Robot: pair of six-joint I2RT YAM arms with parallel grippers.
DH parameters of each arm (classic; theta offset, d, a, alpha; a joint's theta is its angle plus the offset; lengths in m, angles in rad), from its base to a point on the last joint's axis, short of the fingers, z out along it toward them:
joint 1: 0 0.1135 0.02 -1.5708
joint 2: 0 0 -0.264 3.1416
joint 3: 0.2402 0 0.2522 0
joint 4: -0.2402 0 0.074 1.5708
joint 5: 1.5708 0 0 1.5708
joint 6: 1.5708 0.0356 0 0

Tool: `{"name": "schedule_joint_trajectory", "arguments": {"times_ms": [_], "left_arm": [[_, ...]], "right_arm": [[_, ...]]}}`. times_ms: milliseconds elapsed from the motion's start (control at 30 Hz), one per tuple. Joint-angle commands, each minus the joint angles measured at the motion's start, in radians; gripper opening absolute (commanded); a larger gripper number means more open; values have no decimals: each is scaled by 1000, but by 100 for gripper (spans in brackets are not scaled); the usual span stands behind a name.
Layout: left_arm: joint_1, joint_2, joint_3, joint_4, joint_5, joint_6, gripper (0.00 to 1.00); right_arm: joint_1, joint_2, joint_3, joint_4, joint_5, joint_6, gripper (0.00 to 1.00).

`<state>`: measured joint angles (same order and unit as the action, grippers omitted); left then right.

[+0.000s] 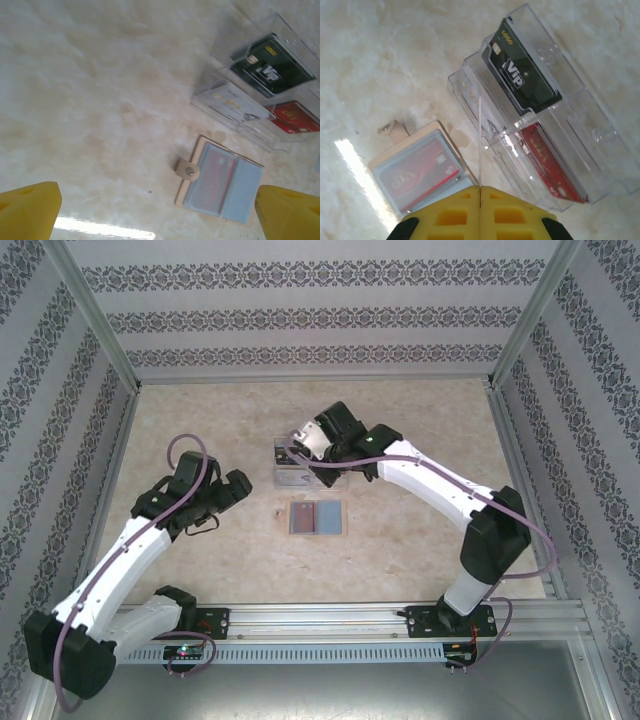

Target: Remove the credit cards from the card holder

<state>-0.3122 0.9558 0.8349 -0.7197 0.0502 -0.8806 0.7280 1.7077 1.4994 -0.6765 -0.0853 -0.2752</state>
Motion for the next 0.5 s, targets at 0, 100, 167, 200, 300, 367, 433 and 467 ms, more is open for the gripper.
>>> {"name": "schedule_joint_trajectory", "arguments": {"times_ms": [0,100,167,200,300,367,433,467], "left_arm": [[31,-58,-24,-100,-51,-19,100],[46,-84,-30,-131,-52,-17,100],[51,-98,-36,-146,-53,-17,100],[55,-102,-38,-151,-53,-17,100],[63,-122,-44,-163,-55,-20,100],[66,-131,-47,-170,-55,-20,100],[68,-138,-47,-177,-53,-19,100],[70,-140,-46,-183,-53,-20,100]], "right_arm": [[51,79,89,-92,81,-227,0],[74,133,132,-89,111,-283,0],[93,171,157,-83,152,-321,0],[102,186,165,-79,171,-340,0],[124,230,181,-54,229,-389,0],[132,258,193,-39,262,-407,0],[134,284,208,-32,280,-416,0],[134,296,214,-24,291,-420,0]]}}
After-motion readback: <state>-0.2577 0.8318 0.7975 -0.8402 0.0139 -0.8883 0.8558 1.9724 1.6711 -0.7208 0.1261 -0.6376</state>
